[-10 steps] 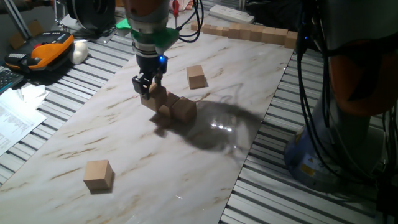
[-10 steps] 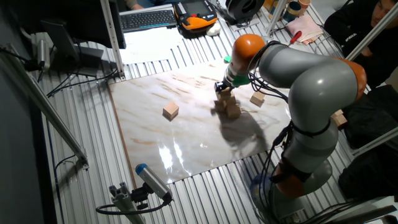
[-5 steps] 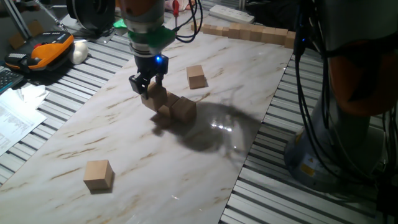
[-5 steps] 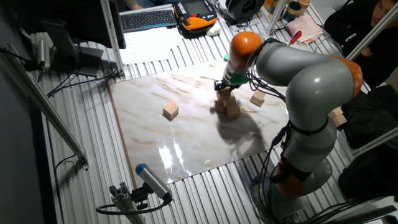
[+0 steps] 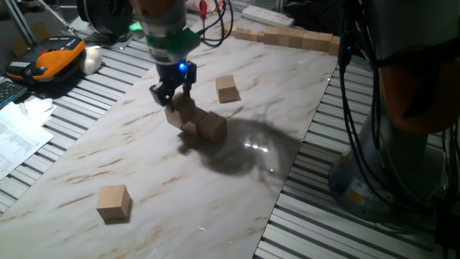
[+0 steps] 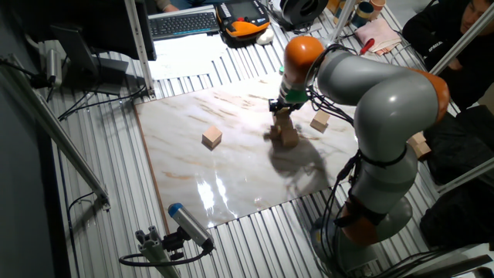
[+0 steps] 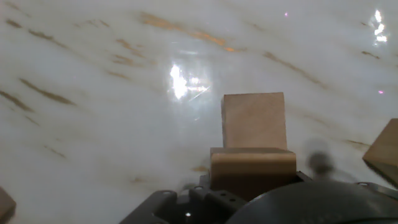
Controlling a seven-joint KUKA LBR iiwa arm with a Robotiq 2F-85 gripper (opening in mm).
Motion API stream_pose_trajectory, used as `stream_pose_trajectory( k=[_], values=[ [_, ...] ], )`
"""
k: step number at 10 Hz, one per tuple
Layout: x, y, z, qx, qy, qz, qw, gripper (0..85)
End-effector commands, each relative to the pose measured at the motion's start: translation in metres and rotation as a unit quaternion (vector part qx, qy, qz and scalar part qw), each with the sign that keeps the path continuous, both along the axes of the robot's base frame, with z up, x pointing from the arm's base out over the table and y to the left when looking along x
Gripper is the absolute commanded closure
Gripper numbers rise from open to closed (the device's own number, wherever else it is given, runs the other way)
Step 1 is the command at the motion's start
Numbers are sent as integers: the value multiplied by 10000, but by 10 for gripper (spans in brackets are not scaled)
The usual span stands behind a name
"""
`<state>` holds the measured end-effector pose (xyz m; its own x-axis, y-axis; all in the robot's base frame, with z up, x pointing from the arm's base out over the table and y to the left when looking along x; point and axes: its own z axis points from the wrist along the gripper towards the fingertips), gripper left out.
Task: Stack the blocks into a pyramid shape
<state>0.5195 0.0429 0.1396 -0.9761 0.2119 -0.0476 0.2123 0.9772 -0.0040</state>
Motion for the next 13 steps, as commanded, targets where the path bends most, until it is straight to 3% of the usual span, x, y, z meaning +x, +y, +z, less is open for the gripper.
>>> stream_pose_trajectory(
  k=[1, 3, 4, 9, 13],
  values=[
    [-28, -20, 16, 0, 7, 21, 10000, 850],
    [-138, -137, -9, 44, -10, 176, 9998, 850],
    [-196, -204, -95, 82, -93, 233, 9997, 850],
    [-254, -148, -168, 160, -133, 292, 9994, 850],
    [-304, -182, -145, 121, -141, 344, 9992, 850]
  ],
)
